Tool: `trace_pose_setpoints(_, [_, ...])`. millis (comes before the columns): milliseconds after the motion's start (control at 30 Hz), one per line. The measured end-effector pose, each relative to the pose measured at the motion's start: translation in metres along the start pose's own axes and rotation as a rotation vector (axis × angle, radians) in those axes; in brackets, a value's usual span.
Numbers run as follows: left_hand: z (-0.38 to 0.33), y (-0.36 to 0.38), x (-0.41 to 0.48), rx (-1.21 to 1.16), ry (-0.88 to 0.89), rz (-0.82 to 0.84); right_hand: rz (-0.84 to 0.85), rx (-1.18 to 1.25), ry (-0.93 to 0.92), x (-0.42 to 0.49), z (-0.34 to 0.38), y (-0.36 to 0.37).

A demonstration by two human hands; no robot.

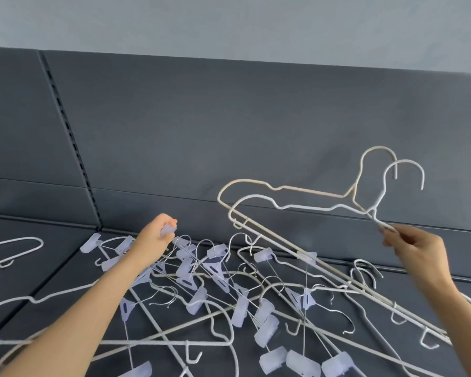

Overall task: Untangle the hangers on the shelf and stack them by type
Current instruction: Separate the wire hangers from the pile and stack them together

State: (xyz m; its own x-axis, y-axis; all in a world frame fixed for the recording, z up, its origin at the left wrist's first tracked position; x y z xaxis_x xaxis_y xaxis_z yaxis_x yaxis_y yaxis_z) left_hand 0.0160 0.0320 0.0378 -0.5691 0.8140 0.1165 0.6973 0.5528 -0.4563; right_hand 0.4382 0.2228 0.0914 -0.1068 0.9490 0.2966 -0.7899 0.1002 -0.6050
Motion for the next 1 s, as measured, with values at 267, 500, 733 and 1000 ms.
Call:
trace_pose_setpoints(267, [0.014, 0.008, -0.001, 0.302, -0.17, -0.095, -0.002, -0.038, 0.031, -0.003, -0.004, 0.014])
trace_pose_setpoints(500, [-0.072, 0.062, -0.017, 0.368, 0.333, -0.111, 0.088, -0.123, 0.005, -0.003, 0.001, 0.022])
trace_pose_setpoints(733, [-0.116, 0.102, -0.027, 0.625, 0.472, 0.099, 0.183, -0.155, -0.081, -0.008, 0.005, 0.022])
trace_pose_setpoints(1000, [-0.089, 0.054, -0.059, 0.595, 0.55, -0.006, 0.383, -0.058, -0.24, -0.021, 0.028, 0.058])
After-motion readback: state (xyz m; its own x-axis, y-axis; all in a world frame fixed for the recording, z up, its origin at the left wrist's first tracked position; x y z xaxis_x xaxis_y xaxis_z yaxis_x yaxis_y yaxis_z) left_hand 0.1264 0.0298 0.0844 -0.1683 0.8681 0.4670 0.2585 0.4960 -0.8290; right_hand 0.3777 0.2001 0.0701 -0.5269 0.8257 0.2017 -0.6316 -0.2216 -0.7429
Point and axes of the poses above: each hand's wrist, its own x-axis towards the middle knuckle, its own y-axis out of the palm, z = x × y, the point moved 3 cm from there along x, towards the middle knuckle, and after that the axes turned 11 degrees about -x, right-handed, at the moved point
